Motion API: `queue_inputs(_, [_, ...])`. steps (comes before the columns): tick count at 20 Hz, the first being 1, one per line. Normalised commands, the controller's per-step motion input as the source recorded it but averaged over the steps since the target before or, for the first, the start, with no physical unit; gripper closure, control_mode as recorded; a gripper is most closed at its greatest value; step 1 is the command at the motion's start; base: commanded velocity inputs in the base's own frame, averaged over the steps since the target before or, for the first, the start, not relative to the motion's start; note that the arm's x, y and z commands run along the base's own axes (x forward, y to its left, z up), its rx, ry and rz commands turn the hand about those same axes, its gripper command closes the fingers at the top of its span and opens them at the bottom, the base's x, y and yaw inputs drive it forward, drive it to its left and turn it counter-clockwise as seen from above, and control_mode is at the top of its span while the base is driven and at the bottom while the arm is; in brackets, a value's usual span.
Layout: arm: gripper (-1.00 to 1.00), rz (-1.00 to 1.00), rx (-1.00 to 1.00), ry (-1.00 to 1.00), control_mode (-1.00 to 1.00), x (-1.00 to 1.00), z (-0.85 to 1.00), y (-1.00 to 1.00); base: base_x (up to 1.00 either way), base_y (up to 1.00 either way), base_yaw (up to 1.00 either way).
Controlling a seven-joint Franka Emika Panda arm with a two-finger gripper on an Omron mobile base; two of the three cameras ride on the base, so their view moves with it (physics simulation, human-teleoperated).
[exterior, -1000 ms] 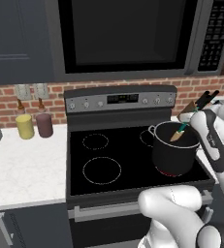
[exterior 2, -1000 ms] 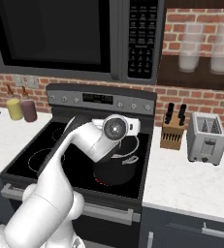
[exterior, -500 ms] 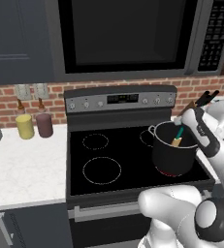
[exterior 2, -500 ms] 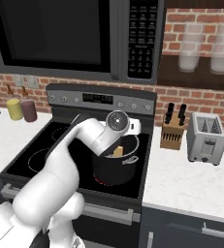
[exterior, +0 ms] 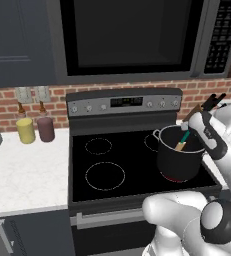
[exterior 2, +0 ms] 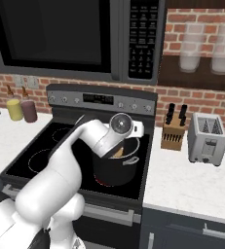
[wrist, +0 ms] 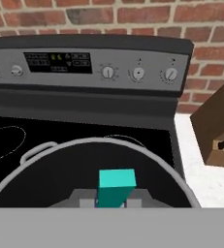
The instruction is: Put the bell pepper and sweet potato in the pot. Retrieve the spatula and lightly stir the vegetables in the pot.
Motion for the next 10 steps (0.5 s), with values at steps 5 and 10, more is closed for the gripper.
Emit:
queue_inputs(5, [1.0, 0.0, 0.0, 0.0, -1.0, 0.0, -0.07, 0.01, 0.0, 0.0, 0.0])
queue_inputs(10, [1.0, 0.0, 0.0, 0.04, -1.0, 0.04, -0.16, 0.22, 0.0, 0.0, 0.0])
